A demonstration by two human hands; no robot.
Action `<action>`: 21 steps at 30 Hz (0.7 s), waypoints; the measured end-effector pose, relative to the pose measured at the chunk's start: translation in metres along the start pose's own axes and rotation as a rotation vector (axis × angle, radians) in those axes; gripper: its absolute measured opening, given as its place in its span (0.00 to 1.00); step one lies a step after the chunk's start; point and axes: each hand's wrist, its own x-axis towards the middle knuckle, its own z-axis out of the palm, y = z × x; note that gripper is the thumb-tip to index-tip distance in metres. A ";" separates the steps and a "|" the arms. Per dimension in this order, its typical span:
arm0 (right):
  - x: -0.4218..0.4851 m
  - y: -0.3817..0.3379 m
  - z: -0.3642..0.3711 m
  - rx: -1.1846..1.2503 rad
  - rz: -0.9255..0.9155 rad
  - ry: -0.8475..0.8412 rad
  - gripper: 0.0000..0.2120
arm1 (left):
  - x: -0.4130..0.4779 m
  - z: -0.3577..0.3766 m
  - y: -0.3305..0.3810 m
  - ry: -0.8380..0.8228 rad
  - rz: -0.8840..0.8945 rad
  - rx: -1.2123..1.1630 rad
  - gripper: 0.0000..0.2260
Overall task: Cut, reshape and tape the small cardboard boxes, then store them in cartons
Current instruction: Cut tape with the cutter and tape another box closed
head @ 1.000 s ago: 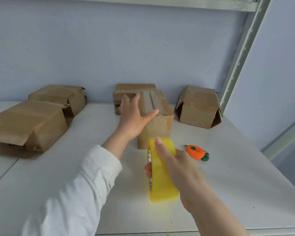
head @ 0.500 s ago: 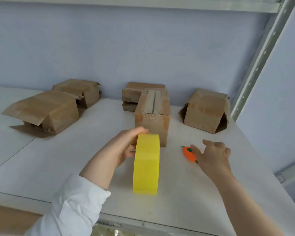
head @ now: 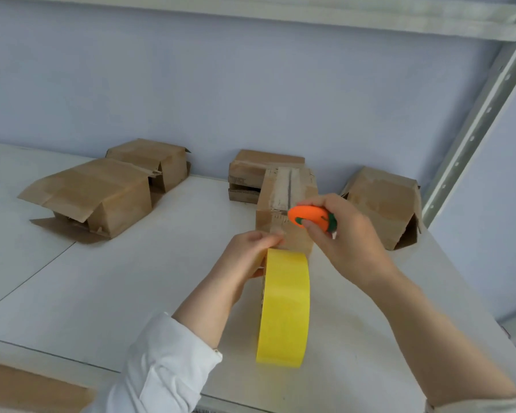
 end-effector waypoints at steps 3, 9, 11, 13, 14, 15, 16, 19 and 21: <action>0.012 0.005 0.009 -0.157 -0.124 -0.055 0.10 | 0.002 0.000 -0.002 0.001 0.037 0.002 0.08; 0.019 0.011 0.019 -0.286 -0.184 -0.086 0.09 | 0.006 0.001 -0.003 0.029 0.083 0.024 0.11; 0.020 0.012 0.020 -0.294 -0.191 -0.072 0.09 | 0.008 0.002 -0.004 0.033 0.075 0.032 0.12; 0.020 0.013 0.017 -0.263 -0.205 -0.064 0.09 | 0.008 0.002 -0.004 0.033 0.067 0.034 0.12; 0.019 0.014 0.015 -0.245 -0.212 -0.063 0.10 | 0.008 0.002 -0.004 0.032 0.065 0.034 0.12; 0.019 0.014 0.014 -0.237 -0.213 -0.063 0.10 | 0.008 0.002 -0.004 0.033 0.064 0.036 0.12; 0.019 0.015 0.013 -0.237 -0.210 -0.064 0.10 | 0.008 0.002 -0.005 0.035 0.066 0.038 0.12; 0.019 0.017 0.018 -0.269 -0.228 -0.052 0.09 | 0.009 0.002 -0.005 0.034 0.077 0.043 0.12; 0.018 0.017 0.023 -0.311 -0.251 -0.040 0.07 | 0.009 0.003 -0.004 0.034 0.082 0.051 0.12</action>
